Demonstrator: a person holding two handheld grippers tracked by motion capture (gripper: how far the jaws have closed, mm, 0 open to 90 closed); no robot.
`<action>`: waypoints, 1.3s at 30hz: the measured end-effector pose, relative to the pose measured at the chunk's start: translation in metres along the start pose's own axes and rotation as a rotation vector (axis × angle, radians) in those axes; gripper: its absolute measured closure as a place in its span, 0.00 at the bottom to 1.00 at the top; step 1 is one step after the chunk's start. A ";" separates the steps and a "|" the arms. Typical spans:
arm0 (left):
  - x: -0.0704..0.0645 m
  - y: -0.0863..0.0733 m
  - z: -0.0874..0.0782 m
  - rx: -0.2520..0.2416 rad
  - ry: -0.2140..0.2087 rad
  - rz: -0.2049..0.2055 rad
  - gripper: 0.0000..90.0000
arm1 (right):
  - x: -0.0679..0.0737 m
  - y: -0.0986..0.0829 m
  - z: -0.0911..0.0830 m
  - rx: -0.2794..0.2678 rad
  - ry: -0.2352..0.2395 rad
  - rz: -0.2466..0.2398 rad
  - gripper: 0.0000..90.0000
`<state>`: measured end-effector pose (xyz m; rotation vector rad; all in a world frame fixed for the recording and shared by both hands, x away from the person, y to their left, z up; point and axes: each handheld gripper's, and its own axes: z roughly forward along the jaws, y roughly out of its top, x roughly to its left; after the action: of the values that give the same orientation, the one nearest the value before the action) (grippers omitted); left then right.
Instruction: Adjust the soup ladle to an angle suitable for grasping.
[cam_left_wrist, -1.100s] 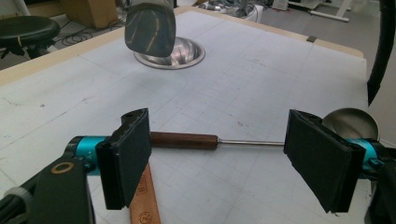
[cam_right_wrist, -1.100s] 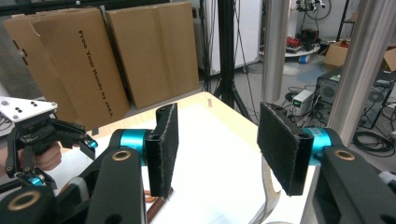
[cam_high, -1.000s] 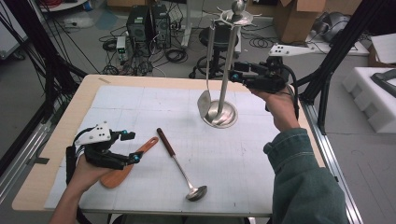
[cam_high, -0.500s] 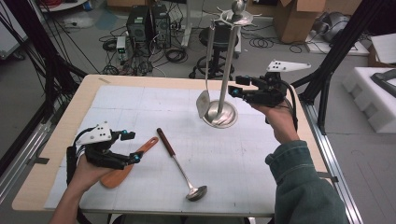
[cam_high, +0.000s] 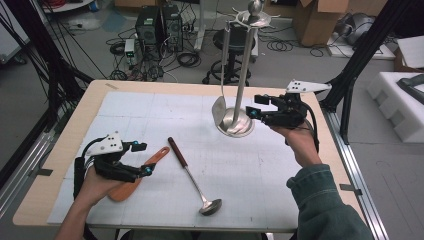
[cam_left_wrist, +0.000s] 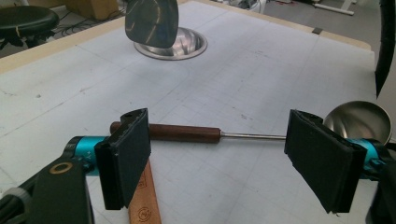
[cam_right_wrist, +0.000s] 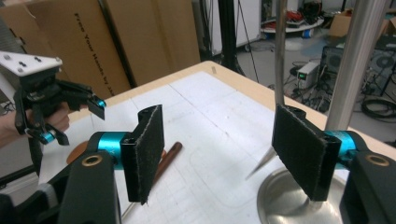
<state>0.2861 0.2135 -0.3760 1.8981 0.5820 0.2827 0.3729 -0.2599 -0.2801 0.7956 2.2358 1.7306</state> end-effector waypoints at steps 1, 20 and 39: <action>0.000 0.000 0.000 0.002 0.001 0.001 0.26 | 0.000 -0.003 0.000 0.003 0.000 0.001 0.38; 0.001 -0.005 0.013 0.051 0.012 -0.003 0.36 | 0.007 -0.043 -0.016 0.010 -0.009 0.004 0.37; 0.003 -0.010 0.037 0.143 -0.007 -0.014 0.79 | 0.014 -0.077 -0.030 0.027 -0.026 0.004 0.35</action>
<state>0.3026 0.1883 -0.4002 2.0308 0.6245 0.2304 0.3249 -0.2899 -0.3415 0.8243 2.2463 1.6852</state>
